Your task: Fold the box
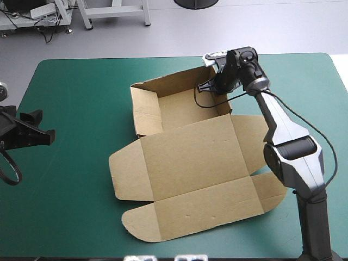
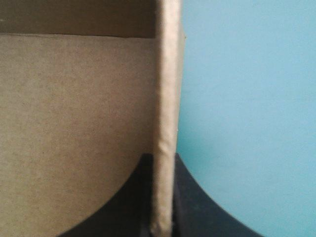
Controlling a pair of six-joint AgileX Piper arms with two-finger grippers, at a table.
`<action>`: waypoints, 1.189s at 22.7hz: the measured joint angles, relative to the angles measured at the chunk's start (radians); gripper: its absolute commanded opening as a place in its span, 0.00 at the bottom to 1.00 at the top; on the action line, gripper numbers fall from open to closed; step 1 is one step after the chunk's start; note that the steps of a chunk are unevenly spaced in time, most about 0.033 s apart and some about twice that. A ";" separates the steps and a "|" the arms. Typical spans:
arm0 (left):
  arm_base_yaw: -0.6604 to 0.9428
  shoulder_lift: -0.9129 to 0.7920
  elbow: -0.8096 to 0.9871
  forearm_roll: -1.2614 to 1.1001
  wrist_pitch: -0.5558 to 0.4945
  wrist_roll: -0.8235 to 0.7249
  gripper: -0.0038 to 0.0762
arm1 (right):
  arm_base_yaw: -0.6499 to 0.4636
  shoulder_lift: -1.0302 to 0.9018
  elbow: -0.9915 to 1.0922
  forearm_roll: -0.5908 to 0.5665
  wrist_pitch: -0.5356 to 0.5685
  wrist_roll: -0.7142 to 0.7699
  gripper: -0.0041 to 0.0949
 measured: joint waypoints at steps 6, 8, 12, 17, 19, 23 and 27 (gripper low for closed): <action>0.000 0.000 0.000 0.005 0.000 0.000 0.51 | -0.142 -0.236 -0.023 -0.161 0.006 0.008 0.03; 0.000 0.000 0.000 0.005 0.000 0.000 0.51 | -0.280 -0.292 -0.024 -0.133 0.006 0.012 0.03; 0.000 0.000 0.000 0.005 0.000 0.000 0.51 | -0.586 -0.356 -0.002 -0.036 0.006 0.007 0.03; 0.000 0.000 0.000 0.005 0.000 0.000 0.51 | -0.800 -0.363 0.251 0.080 0.004 -0.018 0.03; 0.000 0.000 0.000 0.005 0.000 -0.001 0.51 | -0.821 -0.360 0.356 0.082 0.000 -0.034 0.03; 0.000 0.000 0.000 0.001 0.000 -0.013 0.51 | -0.828 -0.355 0.635 0.093 -0.119 -0.090 0.03; 0.000 0.000 0.000 -0.006 0.000 -0.013 0.51 | -0.828 -0.354 0.796 0.105 -0.244 -0.103 0.03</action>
